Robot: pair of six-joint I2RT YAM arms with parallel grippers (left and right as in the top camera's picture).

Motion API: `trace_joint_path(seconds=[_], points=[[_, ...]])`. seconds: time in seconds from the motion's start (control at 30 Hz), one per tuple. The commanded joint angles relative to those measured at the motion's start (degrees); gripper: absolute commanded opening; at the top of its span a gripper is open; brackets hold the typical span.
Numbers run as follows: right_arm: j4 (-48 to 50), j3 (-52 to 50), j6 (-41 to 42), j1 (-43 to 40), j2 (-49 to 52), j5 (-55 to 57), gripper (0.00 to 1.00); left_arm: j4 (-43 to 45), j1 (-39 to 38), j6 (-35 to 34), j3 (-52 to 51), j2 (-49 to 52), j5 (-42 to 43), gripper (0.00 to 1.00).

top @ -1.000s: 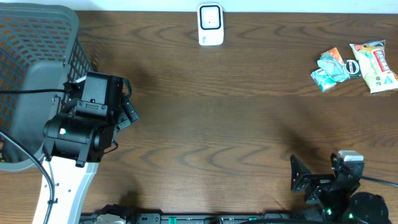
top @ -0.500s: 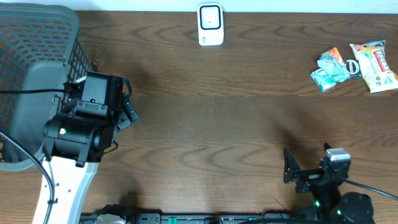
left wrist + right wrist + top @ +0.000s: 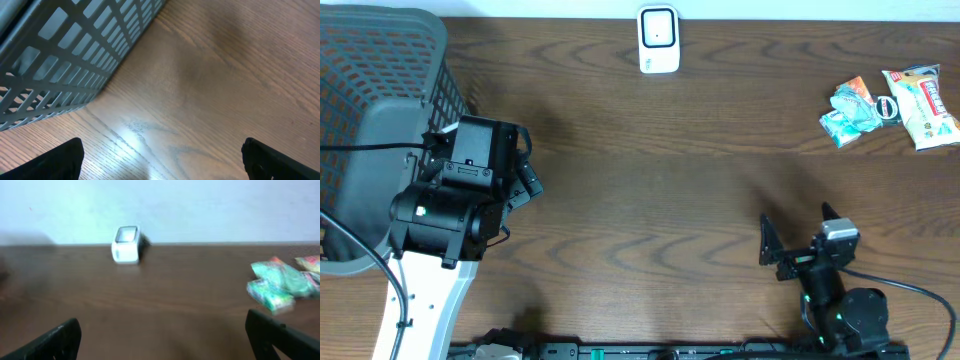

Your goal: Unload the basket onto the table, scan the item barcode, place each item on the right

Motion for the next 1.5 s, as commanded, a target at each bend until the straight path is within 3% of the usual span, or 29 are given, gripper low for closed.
trace_joint_path(seconds=[0.0,0.17,0.43,1.47], points=[[5.5,-3.8,-4.1,-0.3,-0.5,-3.8,0.99,-0.2,0.3,-0.2,0.1,-0.1,-1.2,1.0],[14.6,-9.9,-4.6,-0.3,-0.5,-4.2,0.99,-0.2,0.3,-0.2,0.1,-0.1,-1.2,1.0],[10.6,-9.8,-4.4,-2.0,-0.5,-2.6,0.99,-0.2,0.3,-0.2,0.1,-0.1,-1.2,1.0],[10.6,-9.8,-6.4,-7.4,-0.5,-0.7,0.99,-0.2,0.3,-0.2,0.1,-0.1,-1.2,1.0]])
